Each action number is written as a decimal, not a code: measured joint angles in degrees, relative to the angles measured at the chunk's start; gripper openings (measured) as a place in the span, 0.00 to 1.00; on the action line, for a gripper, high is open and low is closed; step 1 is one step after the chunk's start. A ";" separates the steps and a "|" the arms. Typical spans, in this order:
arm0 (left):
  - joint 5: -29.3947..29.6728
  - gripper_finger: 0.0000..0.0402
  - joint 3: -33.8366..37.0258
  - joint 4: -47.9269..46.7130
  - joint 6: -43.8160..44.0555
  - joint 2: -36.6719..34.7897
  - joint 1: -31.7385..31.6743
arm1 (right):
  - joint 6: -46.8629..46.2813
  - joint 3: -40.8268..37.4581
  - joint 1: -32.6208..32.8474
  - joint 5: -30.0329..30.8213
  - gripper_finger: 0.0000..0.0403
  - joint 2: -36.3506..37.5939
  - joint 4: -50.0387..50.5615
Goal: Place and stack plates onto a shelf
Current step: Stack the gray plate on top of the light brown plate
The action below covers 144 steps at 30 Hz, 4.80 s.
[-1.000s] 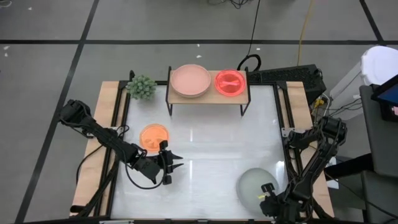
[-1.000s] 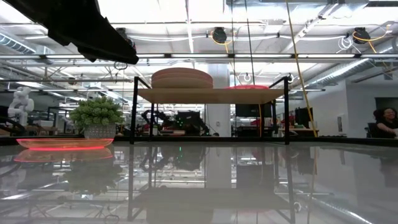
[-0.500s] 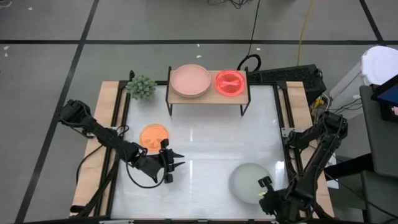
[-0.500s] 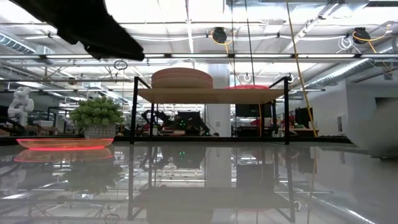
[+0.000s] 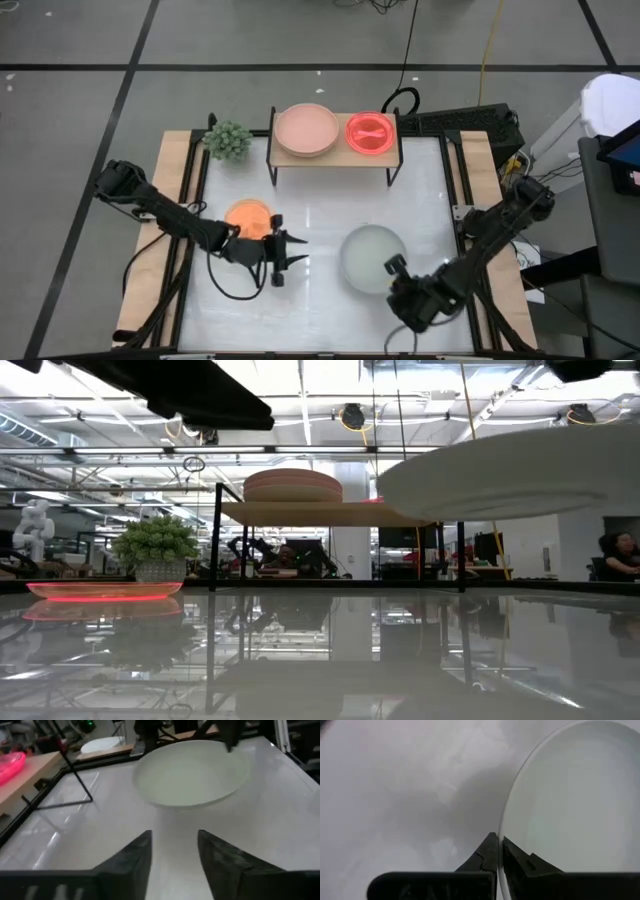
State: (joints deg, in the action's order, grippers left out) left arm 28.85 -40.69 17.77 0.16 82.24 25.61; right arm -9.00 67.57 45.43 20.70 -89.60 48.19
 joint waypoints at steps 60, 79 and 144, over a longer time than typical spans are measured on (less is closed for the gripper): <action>-19.93 0.10 -7.29 -13.07 -53.02 8.37 -6.23 | 19.11 0.12 -22.46 -21.06 0.06 0.11 -19.97; -23.72 0.03 -7.41 -11.99 -52.80 8.33 -7.21 | 5.98 0.09 -26.52 -22.55 0.42 0.10 -37.72; -30.18 0.06 -45.03 -64.81 -42.23 6.00 -50.24 | 7.11 -14.01 -12.72 0.49 0.51 28.09 -31.15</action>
State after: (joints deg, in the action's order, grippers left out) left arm -1.34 -85.71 -47.05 -42.07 88.24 -24.63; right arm -1.89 53.56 32.71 21.19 -61.52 17.04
